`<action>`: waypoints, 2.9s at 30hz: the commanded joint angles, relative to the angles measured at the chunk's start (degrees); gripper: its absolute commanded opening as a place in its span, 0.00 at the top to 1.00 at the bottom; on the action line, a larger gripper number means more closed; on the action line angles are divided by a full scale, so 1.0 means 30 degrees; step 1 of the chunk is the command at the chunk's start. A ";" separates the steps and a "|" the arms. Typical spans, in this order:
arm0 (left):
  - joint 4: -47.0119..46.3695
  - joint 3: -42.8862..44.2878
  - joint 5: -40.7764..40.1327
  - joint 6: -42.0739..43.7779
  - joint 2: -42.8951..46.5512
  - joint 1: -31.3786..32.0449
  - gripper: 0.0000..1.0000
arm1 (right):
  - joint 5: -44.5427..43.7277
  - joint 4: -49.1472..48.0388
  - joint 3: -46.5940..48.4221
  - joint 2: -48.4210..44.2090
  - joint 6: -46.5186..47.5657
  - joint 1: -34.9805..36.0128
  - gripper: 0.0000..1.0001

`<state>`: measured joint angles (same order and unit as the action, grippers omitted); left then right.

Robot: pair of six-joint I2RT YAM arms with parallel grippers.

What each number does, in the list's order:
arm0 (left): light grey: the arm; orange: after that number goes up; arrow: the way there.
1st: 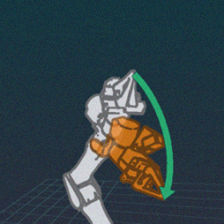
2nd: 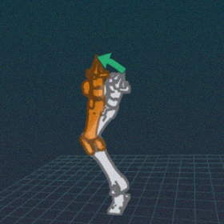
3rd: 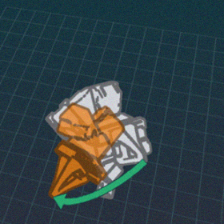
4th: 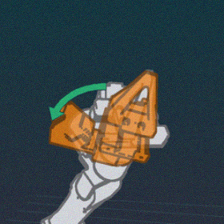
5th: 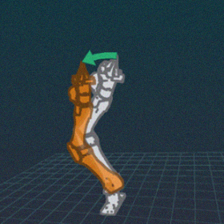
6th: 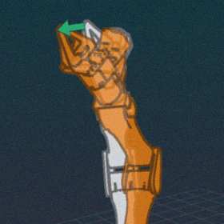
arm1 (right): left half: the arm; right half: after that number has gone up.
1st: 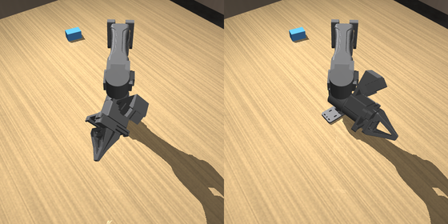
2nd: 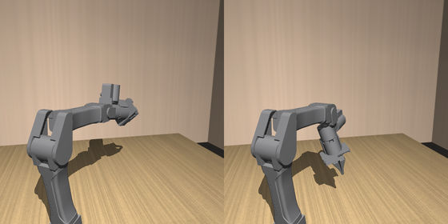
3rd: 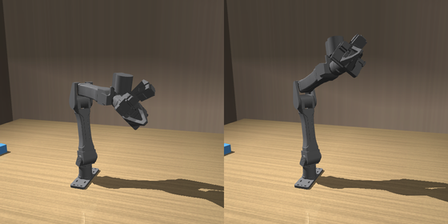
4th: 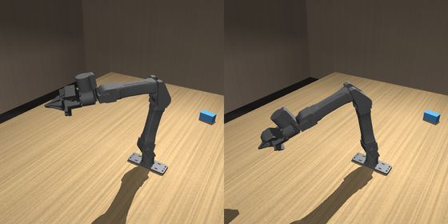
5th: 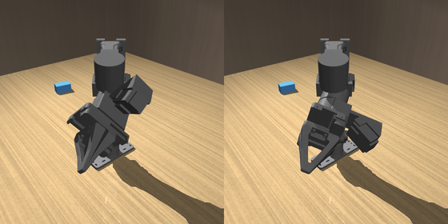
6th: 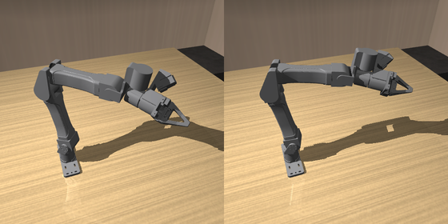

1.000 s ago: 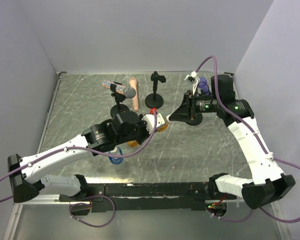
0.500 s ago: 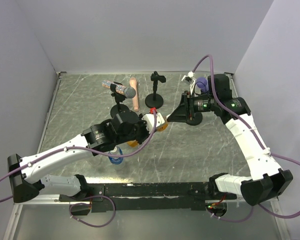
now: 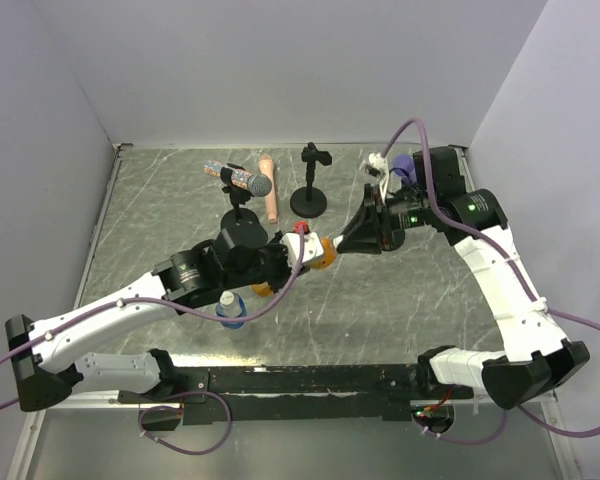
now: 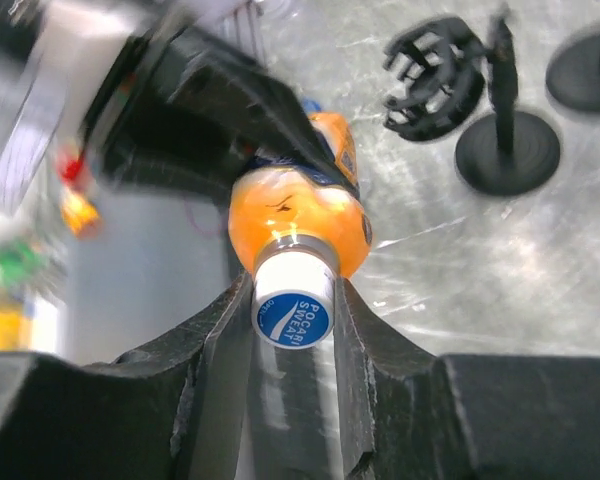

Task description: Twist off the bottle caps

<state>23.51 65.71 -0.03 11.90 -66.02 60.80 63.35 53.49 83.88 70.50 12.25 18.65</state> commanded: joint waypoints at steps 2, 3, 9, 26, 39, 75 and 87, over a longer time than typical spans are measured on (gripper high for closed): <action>0.0336 -0.0078 0.6035 0.1511 0.1527 -0.1336 0.99 | 0.3142 0.8611 0.2655 -0.0266 1.7065 0.1717 1.00; 0.0425 -0.0078 0.6742 0.1540 0.1586 -0.1687 0.99 | 0.2995 0.8884 0.2367 -0.0615 1.9476 0.1924 1.00; 0.0602 -0.0049 0.7160 0.1541 0.1499 -0.2130 0.99 | 0.1820 0.2534 -0.0010 -0.2348 1.5791 0.2307 1.00; -0.0599 -0.0519 0.5782 0.0399 0.1411 -0.2101 0.99 | -0.0371 -0.2275 0.0519 -0.2464 -0.5637 -0.0535 0.16; -0.1039 0.0097 0.5842 -0.0070 0.0767 -0.2130 0.99 | -0.1985 -0.1162 -0.0156 -0.1616 -0.4377 0.1222 0.30; 0.1100 0.0420 0.6662 0.2390 0.1997 -0.2130 0.99 | -0.4299 0.7284 0.3277 -0.0438 2.2172 0.5472 0.98; -0.0685 -0.0487 0.4962 0.0604 0.2289 -0.2130 0.99 | -0.1167 -0.4142 -0.0207 -0.3722 -0.2189 0.2808 0.01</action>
<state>27.16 64.66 16.62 16.16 -61.17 54.57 57.08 55.68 88.77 62.85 37.69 29.50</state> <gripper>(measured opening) 0.321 0.983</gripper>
